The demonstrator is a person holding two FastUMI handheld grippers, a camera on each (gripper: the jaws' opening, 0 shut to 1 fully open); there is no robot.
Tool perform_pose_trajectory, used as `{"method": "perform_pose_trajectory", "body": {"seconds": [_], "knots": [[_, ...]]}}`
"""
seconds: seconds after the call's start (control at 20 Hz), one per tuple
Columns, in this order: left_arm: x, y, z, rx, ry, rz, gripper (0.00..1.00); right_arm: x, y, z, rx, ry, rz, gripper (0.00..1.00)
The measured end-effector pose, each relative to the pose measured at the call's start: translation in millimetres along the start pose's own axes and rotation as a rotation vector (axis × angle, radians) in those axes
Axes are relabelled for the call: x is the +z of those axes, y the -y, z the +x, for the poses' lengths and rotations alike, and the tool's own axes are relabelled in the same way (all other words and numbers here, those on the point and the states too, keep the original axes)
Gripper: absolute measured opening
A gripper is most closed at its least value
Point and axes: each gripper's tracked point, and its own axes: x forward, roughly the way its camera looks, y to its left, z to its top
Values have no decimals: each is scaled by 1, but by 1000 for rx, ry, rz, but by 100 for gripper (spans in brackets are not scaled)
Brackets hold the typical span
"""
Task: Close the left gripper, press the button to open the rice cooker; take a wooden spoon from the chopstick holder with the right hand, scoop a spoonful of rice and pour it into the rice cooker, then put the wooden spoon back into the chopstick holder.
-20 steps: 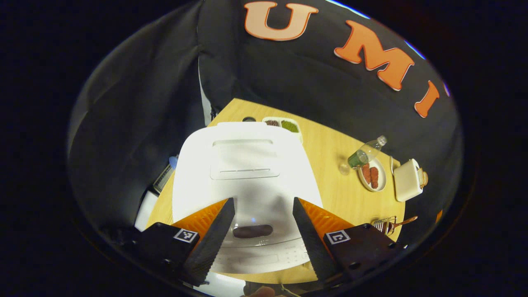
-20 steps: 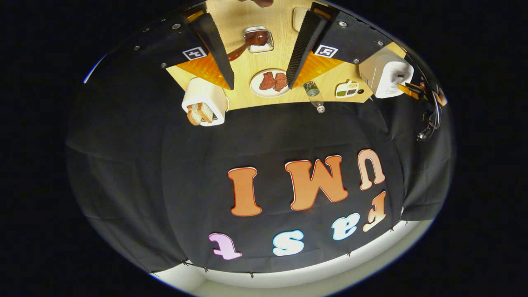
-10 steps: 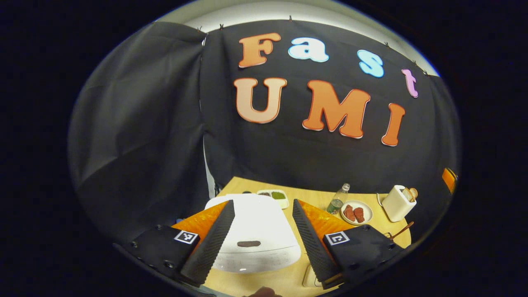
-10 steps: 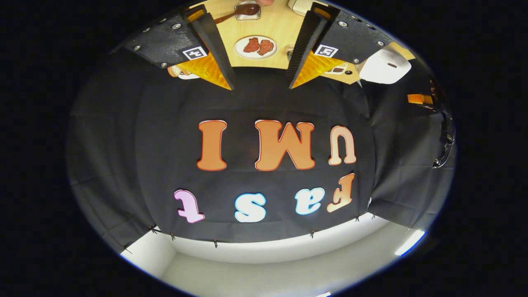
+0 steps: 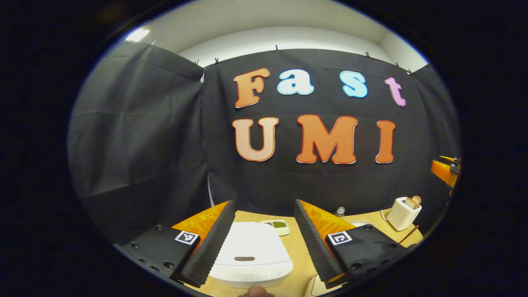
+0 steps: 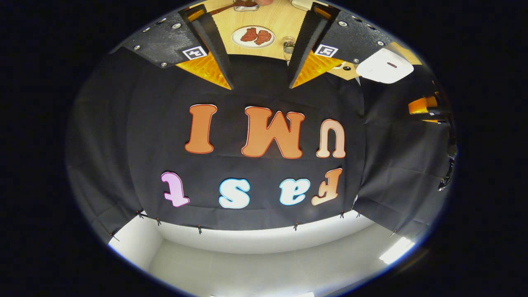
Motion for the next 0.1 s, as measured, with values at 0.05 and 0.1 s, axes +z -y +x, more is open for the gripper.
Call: {"method": "perform_pose_trajectory", "body": {"seconds": [0.05,0.1], "knots": [[17,1,-16,-13,43,16,100,-1,0,0,-1,1,-9,80],[27,3,-16,-17,84,30,100,-1,1,-1,-8,3,-21,80]]}}
